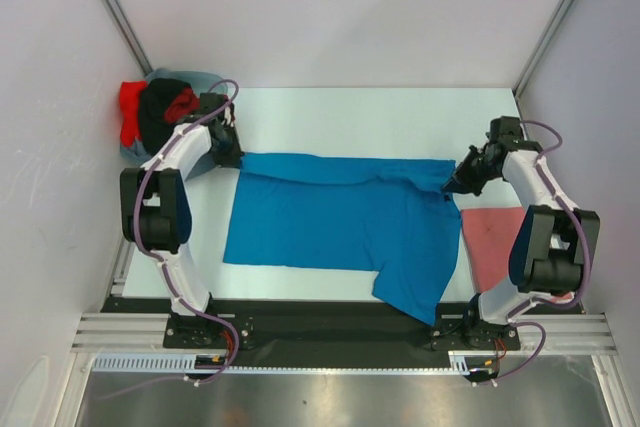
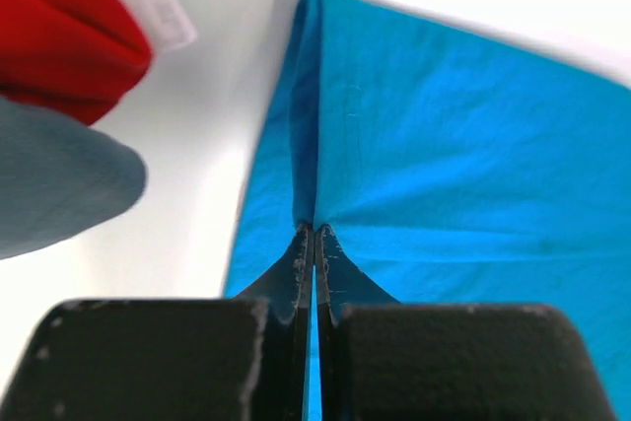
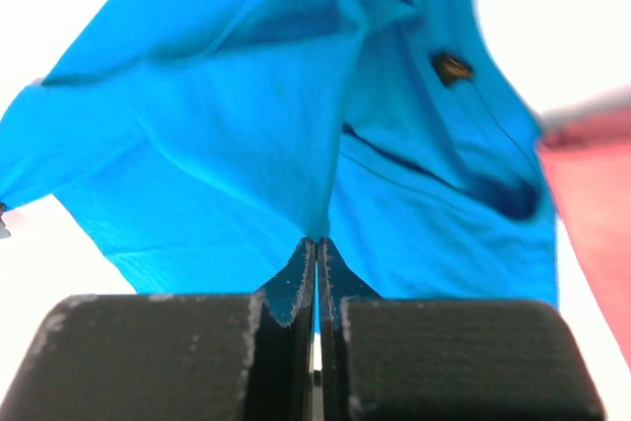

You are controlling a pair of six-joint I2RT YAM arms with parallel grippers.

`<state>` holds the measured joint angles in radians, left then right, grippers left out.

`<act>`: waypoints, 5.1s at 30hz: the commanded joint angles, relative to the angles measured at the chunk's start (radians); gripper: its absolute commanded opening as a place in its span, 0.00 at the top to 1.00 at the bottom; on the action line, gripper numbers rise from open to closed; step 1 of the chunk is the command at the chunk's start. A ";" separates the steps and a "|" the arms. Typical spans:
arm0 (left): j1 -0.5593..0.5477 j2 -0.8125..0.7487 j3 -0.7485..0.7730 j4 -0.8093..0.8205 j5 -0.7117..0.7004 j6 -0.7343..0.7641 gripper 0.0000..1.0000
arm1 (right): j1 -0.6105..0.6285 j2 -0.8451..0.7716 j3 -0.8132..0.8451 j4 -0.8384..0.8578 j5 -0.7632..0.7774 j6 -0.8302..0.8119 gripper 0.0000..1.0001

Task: Fold and stack the t-shirts
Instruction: Fold the tshirt

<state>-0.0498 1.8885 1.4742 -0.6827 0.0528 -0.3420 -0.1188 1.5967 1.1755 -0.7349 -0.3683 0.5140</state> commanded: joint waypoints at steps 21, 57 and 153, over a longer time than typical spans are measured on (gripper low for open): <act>0.041 -0.052 -0.080 -0.018 -0.088 0.012 1.00 | -0.067 -0.106 -0.099 -0.172 -0.052 -0.085 1.00; 0.021 -0.138 -0.192 0.034 -0.028 0.053 0.53 | -0.062 -0.005 -0.133 -0.026 -0.096 -0.012 1.00; -0.260 -0.143 -0.175 0.074 0.395 0.129 0.53 | 0.008 0.270 0.240 0.112 -0.153 -0.135 0.60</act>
<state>-0.3157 1.7416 1.2697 -0.6300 0.4229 -0.2348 -0.1196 1.9053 1.3987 -0.5510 -0.5964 0.4496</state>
